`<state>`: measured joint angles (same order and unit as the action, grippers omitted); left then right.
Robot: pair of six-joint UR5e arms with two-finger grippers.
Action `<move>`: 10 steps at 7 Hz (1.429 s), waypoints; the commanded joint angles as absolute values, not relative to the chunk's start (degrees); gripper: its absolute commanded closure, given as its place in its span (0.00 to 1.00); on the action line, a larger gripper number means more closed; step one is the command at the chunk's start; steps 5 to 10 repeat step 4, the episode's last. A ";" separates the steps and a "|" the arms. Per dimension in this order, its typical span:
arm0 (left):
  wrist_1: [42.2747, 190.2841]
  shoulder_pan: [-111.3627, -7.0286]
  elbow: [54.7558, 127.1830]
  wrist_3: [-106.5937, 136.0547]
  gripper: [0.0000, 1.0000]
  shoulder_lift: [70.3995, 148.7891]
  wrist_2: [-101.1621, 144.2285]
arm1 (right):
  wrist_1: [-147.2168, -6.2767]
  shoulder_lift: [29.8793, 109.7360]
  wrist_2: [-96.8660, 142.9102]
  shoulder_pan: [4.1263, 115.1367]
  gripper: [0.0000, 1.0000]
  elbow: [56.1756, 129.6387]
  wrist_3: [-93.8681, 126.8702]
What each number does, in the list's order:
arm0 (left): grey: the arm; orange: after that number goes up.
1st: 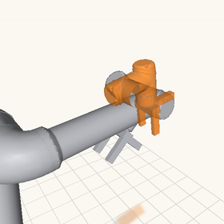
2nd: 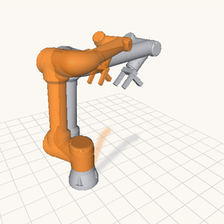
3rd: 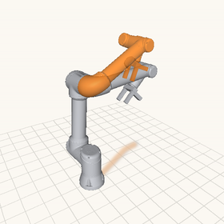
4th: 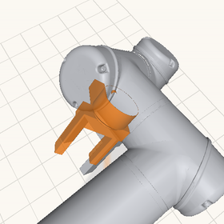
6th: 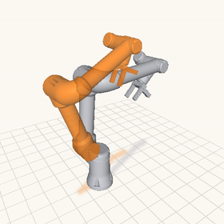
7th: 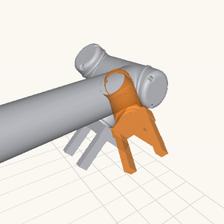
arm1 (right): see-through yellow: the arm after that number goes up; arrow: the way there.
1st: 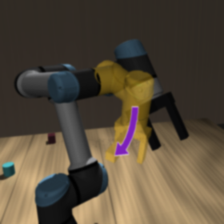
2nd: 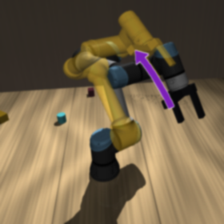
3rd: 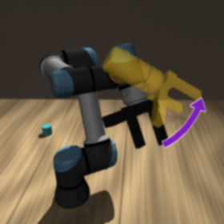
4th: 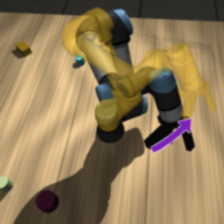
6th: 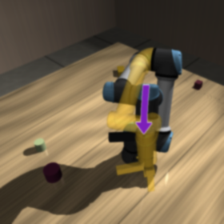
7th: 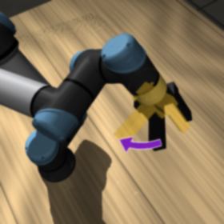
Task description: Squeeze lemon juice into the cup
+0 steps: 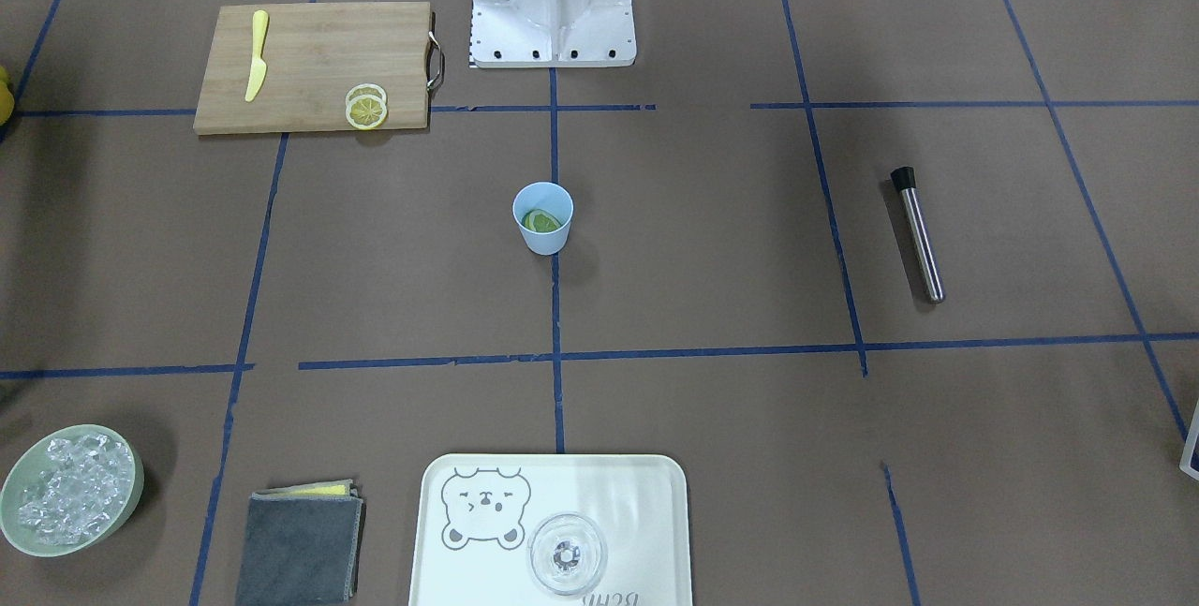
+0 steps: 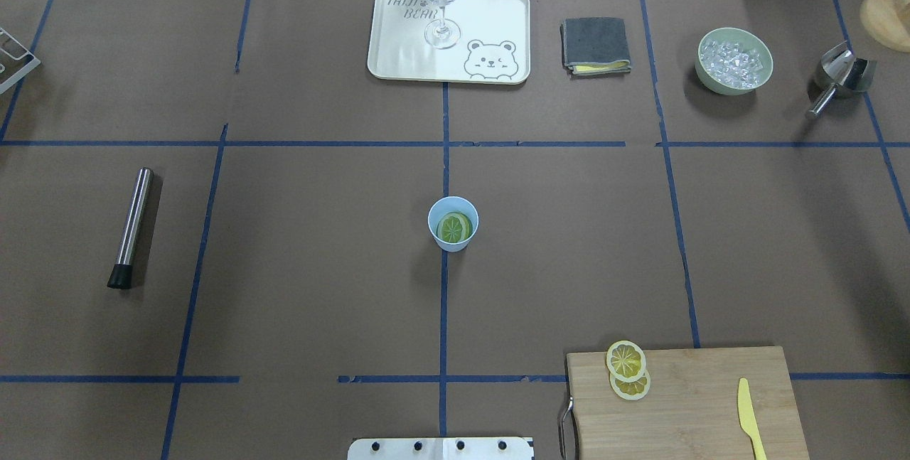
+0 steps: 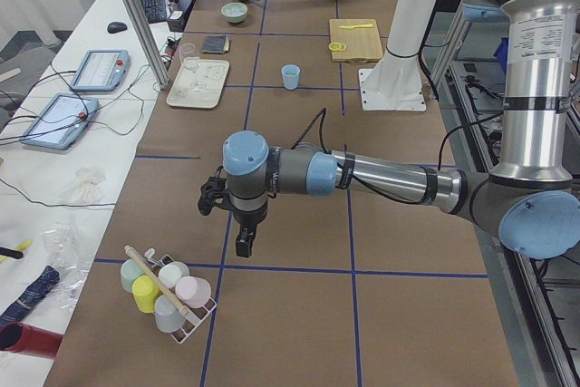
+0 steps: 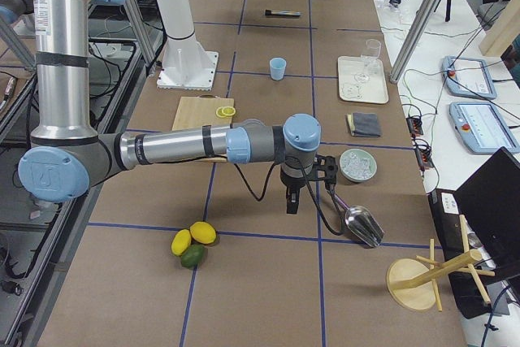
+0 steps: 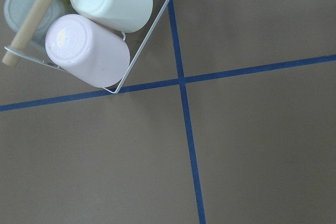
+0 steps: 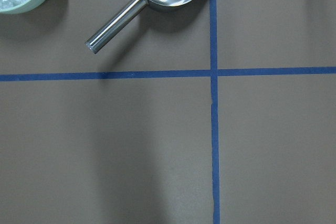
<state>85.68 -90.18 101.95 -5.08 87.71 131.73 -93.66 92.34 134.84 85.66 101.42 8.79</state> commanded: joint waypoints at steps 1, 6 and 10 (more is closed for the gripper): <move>85.78 -90.09 101.60 -5.01 0.00 87.63 131.75 | -93.87 92.28 135.52 85.17 0.00 101.25 8.79; 86.04 -90.09 101.95 -4.75 0.00 87.89 131.84 | -93.78 93.07 136.14 85.17 0.00 102.13 8.79; 86.04 -90.09 101.95 -4.75 0.00 87.89 131.84 | -93.78 93.07 136.14 85.17 0.00 102.13 8.79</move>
